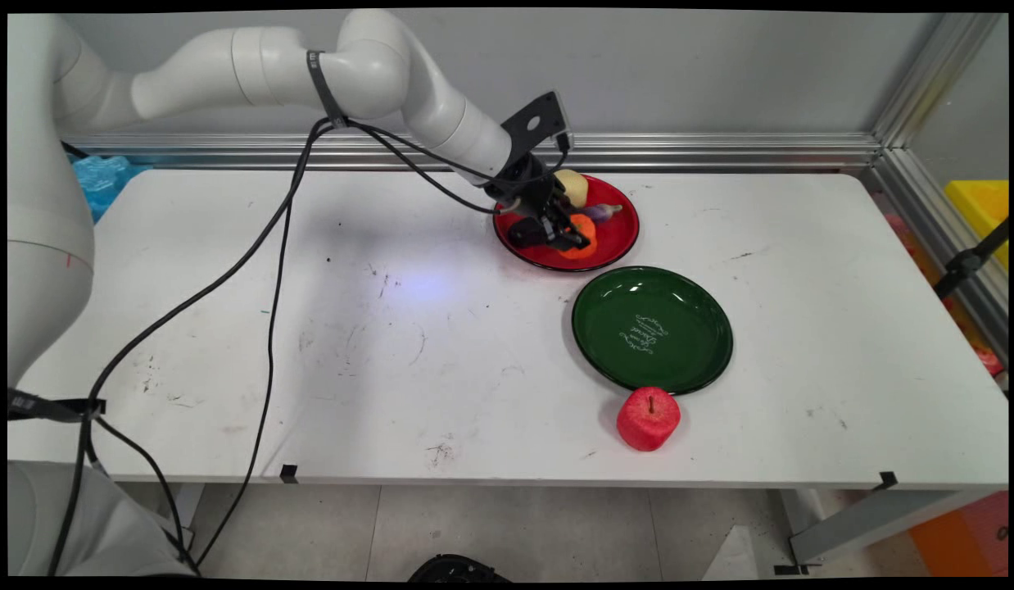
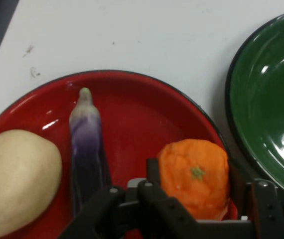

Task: Place the picked object on the red plate

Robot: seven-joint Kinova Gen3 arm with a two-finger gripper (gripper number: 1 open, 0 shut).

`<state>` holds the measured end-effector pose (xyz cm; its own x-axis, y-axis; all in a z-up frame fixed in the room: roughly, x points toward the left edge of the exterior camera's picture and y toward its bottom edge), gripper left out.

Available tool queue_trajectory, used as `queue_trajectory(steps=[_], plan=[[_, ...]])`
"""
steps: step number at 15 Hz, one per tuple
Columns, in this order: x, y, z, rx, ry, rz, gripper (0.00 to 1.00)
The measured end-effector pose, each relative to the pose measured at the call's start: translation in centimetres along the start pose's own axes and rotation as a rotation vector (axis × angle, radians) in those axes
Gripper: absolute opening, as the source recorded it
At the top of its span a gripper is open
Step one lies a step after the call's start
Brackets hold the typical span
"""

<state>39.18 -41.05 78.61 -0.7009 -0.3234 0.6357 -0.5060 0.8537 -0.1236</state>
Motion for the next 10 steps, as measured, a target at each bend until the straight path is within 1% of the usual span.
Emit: queue_trajectory(steps=[5, 10], plan=[[-0.8, -0.3, 0.9, -0.009, 0.002, -0.01, 0.0], [-1.5, -0.7, 1.6, -0.01, 0.006, -0.019, 0.0]])
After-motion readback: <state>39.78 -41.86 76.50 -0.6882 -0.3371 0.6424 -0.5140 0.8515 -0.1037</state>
